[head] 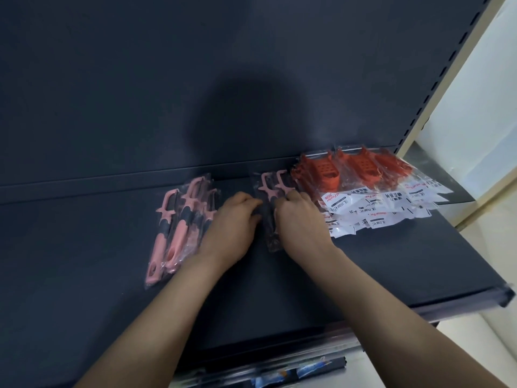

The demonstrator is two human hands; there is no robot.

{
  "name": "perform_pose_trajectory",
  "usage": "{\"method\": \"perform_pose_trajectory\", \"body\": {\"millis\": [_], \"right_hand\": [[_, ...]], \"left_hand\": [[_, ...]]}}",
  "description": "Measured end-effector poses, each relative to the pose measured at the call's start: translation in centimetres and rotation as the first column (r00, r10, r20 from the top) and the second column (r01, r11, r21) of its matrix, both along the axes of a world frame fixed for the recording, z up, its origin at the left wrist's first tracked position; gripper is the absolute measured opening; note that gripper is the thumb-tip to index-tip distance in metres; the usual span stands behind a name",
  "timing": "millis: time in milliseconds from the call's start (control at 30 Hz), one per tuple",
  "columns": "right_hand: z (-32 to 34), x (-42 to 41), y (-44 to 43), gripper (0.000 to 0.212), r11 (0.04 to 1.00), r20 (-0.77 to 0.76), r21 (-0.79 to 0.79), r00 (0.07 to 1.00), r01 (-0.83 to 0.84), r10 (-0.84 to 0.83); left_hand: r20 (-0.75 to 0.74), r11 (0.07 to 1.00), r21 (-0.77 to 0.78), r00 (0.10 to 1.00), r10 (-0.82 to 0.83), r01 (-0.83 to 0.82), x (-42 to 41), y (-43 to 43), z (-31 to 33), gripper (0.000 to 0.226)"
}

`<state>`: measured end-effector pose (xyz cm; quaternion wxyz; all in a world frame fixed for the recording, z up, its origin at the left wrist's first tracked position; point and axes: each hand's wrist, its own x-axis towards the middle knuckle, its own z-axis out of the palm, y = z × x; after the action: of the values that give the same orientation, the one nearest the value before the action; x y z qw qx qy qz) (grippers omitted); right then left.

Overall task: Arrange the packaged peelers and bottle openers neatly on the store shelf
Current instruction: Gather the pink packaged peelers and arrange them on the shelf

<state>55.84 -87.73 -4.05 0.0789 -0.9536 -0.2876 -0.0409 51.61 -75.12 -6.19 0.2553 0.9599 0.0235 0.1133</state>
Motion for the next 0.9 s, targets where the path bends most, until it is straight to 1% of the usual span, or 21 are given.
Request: {"method": "perform_pose_trajectory", "body": {"millis": [67,100,133,167,200,267,333,400,500,600,667,733,767,833,900], "right_hand": [[0.1,-0.3,1.2,0.025,0.997,-0.027,0.075,0.999,-0.022,0.024],[0.2,-0.6,1.9,0.027,0.993,-0.049,0.111,0.998,-0.033,0.039],[0.2,-1.0,2.6,0.029,0.989,-0.074,0.138,0.996,-0.047,0.057],[0.2,-1.3,3.4,0.031,0.986,-0.1,0.157,0.992,-0.062,0.078],[0.1,-1.8,4.2,0.033,0.983,-0.133,0.172,0.987,-0.072,0.095],[-0.2,-2.7,5.7,0.036,0.977,-0.213,0.198,0.97,-0.074,0.117],[-0.5,-3.5,7.0,0.039,0.976,-0.295,0.206,0.947,-0.067,0.127],[-0.7,-4.1,8.2,0.041,0.98,-0.354,0.194,0.928,-0.045,0.113],[-0.9,-4.6,9.4,0.034,0.982,-0.397,0.19,0.916,0.021,0.057],[-0.9,-4.9,9.8,0.026,0.977,-0.4,0.197,0.917,0.084,0.002],[-0.8,-5.1,9.6,0.028,0.97,-0.381,0.204,0.923,0.136,-0.049],[-0.7,-5.2,9.2,0.03,0.959,-0.364,0.207,0.925,0.194,-0.108],[-0.7,-5.2,9.0,0.032,0.952,-0.358,0.213,0.924,0.222,-0.136],[-0.6,-5.0,8.6,0.033,0.938,-0.343,0.218,0.921,0.27,-0.186],[-0.3,-4.8,8.2,0.03,0.925,-0.342,0.224,0.914,0.307,-0.22]], "left_hand": [[0.083,0.983,0.093,0.985,0.15,-0.157,-1.1,1.5,0.3,0.024],[0.116,0.958,0.138,0.964,0.238,-0.252,-1.9,2.3,0.5,0.02],[0.116,0.922,0.174,0.937,0.33,-0.346,-2.8,3.0,0.7,0.02],[0.071,0.882,0.199,0.904,0.421,-0.426,-3.7,3.6,1.0,0.024],[-0.007,0.846,0.214,0.865,0.501,-0.488,-4.5,4.1,1.1,0.034],[-0.157,0.803,0.218,0.792,0.59,-0.554,-5.8,5.0,1.3,0.056],[-0.245,0.8,0.147,0.762,0.599,-0.581,-6.7,6.1,1.2,0.063],[-0.292,0.809,0.094,0.761,0.58,-0.58,-7.3,7.0,1.2,0.063],[-0.319,0.824,0.105,0.766,0.558,-0.557,-8.0,7.9,1.2,0.058],[-0.318,0.827,0.063,0.774,0.547,-0.558,-8.1,8.2,1.1,0.06],[-0.308,0.842,0.042,0.795,0.523,-0.538,-7.8,8.0,1.0,0.076],[-0.303,0.865,0.075,0.815,0.493,-0.496,-7.4,7.6,0.8,0.093],[-0.312,0.874,0.098,0.819,0.481,-0.475,-7.2,7.6,0.8,0.097],[-0.338,0.888,0.116,0.823,0.456,-0.445,-6.7,7.6,0.7,0.094],[-0.348,0.897,0.091,0.83,0.436,-0.433,-6.2,7.8,0.6,0.084]]}}
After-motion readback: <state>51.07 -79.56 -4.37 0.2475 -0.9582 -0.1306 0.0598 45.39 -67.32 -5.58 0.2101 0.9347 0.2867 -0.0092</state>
